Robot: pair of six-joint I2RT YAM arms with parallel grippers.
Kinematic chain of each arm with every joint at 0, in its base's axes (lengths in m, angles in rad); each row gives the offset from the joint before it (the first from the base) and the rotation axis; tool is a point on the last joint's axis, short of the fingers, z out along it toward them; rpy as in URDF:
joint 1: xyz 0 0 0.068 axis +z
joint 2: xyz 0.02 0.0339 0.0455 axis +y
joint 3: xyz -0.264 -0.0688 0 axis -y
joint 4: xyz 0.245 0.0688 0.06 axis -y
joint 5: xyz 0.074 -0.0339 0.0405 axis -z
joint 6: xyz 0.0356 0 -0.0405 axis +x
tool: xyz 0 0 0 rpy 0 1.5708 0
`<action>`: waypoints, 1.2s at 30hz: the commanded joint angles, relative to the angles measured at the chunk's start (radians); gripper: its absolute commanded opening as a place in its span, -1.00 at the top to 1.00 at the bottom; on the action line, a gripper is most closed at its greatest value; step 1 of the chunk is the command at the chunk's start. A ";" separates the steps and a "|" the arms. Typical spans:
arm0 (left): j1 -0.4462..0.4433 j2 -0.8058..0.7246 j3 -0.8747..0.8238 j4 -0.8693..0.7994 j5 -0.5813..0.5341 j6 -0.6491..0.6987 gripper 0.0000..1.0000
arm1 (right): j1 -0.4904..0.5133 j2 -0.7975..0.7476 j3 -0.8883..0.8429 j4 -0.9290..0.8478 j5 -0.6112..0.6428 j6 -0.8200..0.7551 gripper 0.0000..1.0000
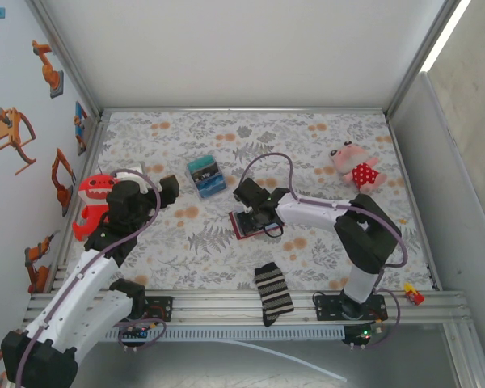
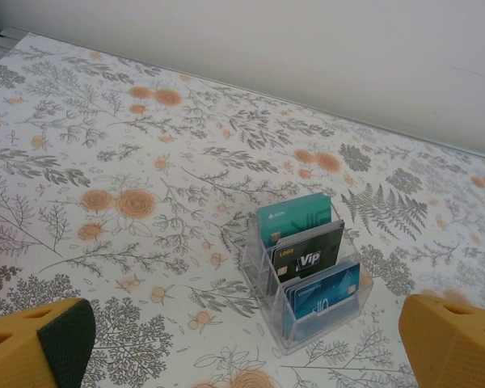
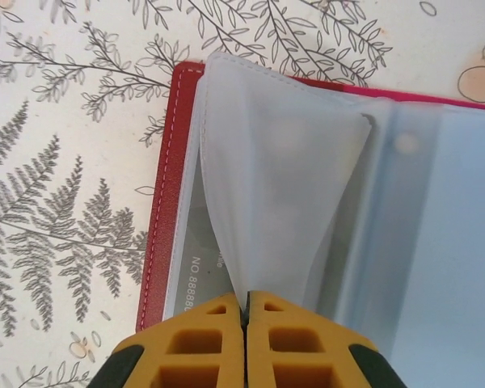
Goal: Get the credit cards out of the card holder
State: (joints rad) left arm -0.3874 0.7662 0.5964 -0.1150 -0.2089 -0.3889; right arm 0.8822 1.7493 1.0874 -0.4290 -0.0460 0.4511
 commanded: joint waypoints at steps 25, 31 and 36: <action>-0.061 0.086 0.101 -0.019 0.016 0.001 -0.94 | -0.100 -0.114 -0.077 0.046 -0.003 0.147 0.88; -0.084 0.110 0.125 -0.031 0.008 0.020 -0.94 | -0.132 -0.146 -0.117 0.126 -0.117 0.173 0.97; -0.171 0.173 0.170 -0.072 -0.091 0.054 -0.94 | -0.156 -0.159 -0.162 0.176 -0.163 0.215 0.97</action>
State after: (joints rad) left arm -0.5179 0.9108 0.7227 -0.1535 -0.2386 -0.3752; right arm 0.7410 1.6199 0.9520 -0.3050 -0.1604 0.6209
